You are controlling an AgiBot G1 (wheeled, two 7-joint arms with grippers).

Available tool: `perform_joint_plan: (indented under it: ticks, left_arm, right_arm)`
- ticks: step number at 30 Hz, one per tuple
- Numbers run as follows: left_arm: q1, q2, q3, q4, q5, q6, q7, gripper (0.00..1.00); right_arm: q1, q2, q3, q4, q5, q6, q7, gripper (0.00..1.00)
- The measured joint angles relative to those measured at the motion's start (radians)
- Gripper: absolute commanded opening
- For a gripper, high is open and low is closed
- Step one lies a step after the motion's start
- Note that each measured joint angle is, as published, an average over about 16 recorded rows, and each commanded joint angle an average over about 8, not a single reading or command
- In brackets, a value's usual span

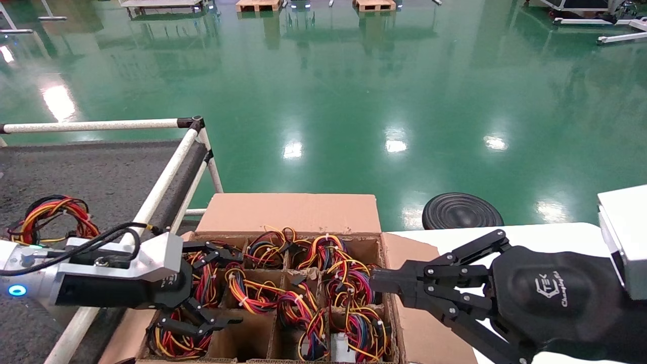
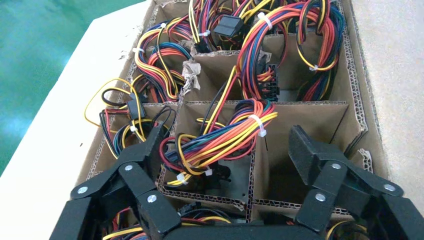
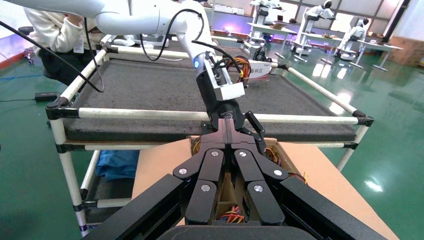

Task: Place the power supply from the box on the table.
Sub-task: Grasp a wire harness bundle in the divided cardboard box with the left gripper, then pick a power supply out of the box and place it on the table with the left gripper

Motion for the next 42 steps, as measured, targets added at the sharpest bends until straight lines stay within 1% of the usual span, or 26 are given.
perform_joint_plan:
  ticks: [19,42]
  left_arm:
    - [-0.001,-0.004,0.017,0.032,-0.031,0.02,0.033,0.0]
    - [0.031,-0.021,0.02,0.05,-0.066,0.037,0.064,0.0]
  right_arm:
    - [0.0,0.0,0.0,0.0,0.0,0.0,0.0,0.0]
    - [0.0,0.0,0.0,0.0,0.0,0.0,0.0,0.0]
